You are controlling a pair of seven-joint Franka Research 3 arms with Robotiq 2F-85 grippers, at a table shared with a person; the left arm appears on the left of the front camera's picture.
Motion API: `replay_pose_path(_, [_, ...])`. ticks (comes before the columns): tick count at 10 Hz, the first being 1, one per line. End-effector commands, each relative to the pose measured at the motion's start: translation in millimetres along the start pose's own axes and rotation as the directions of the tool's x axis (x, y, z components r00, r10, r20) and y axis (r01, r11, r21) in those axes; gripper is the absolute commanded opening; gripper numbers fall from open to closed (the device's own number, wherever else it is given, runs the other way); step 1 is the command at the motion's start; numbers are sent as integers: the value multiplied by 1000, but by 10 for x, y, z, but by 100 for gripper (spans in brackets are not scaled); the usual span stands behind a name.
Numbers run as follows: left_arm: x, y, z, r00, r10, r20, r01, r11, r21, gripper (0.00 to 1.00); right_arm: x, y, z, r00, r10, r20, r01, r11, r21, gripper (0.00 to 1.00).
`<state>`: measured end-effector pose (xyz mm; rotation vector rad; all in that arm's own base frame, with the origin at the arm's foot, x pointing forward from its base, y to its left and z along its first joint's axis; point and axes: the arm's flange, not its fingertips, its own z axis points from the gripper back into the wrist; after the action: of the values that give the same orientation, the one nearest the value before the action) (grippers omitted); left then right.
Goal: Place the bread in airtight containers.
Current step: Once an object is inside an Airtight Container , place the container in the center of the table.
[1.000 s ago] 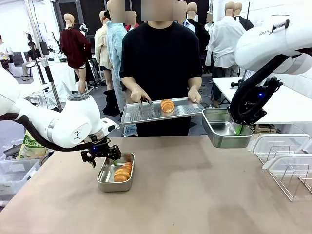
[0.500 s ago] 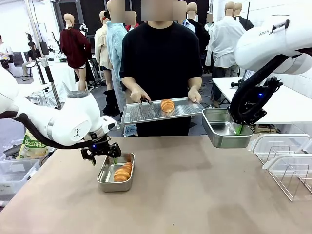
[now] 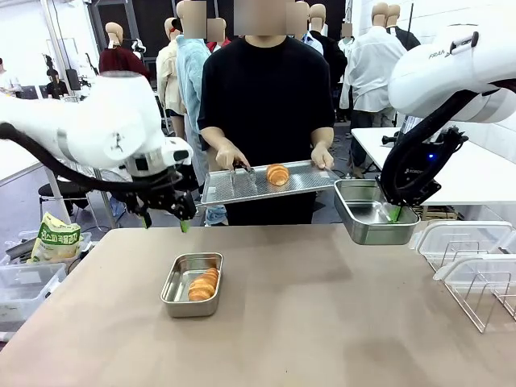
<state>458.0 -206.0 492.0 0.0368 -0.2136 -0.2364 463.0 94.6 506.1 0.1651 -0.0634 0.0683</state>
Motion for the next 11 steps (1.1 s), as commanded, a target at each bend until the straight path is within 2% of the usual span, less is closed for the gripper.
replay_pose_path(1, [-126, 105, 242, 996, -84, 14, 84, 996, -34, 100, -25, -5, 8, 1000, -2, 5, 2, 1000, -1, 0])
replay_pose_path(2, [-118, 152, 284, 997, -72, 27, 73, 996, -42, 100, -25, -5, 8, 1000, -2, 5, 2, 1000, -1, 0])
replay_pose_path(4, [-159, 154, 319, 992, -112, 55, 118, 985, -126, 100, -25, -5, 8, 1000, -2, 5, 2, 1000, -1, 0])
replay_pose_path(5, [-95, 74, 377, 997, -73, 35, 74, 997, -25, 100, -25, -5, 8, 1000, -2, 5, 2, 1000, -1, 0])
replay_pose_path(11, [-95, 74, 377, 997, -73, 35, 74, 997, -25, 100, -25, -5, 8, 1000, -2, 5, 2, 1000, -1, 0])
